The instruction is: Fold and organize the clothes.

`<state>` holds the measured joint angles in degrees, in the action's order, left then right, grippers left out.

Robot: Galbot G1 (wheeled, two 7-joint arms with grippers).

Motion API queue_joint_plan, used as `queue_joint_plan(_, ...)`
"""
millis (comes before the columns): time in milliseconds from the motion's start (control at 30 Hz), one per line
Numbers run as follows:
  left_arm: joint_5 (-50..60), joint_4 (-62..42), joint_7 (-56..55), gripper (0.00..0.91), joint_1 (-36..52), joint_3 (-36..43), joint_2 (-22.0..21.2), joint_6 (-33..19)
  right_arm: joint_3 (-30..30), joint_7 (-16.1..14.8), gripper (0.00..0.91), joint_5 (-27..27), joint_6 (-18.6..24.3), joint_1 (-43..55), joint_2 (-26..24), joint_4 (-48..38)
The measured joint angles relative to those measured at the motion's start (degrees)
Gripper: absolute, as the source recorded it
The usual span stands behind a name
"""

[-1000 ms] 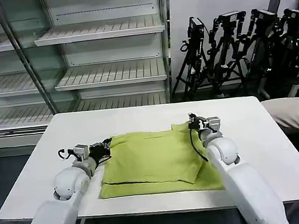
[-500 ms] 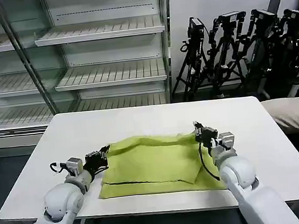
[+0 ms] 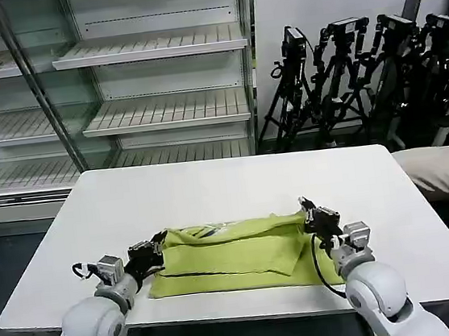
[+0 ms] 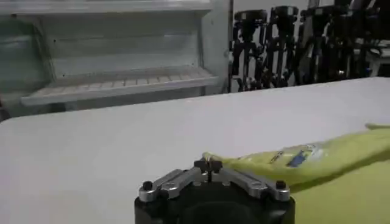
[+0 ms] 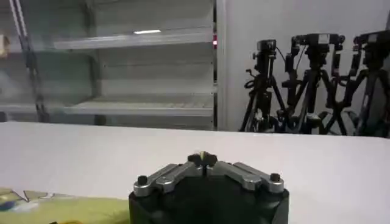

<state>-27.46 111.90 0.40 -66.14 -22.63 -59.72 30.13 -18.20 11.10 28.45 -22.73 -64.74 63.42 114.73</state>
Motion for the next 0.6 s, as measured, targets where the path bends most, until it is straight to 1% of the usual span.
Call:
queue_joint_plan(300, 0.07, 1.86, 0.08, 0.02, -1.4, -0.59, 0.91, 0.05, -0.72, -0.56, 0.0, -0.92, 0.66, -2.04, -0.2, 0.07)
queue_joint_plan(600, 0.56, 3.41, -0.07, 0.01, -3.2, -1.33, 1.63, 1.1, -1.25, -1.46, 0.0, -1.39, 0.92, -2.98, -0.15, -1.95)
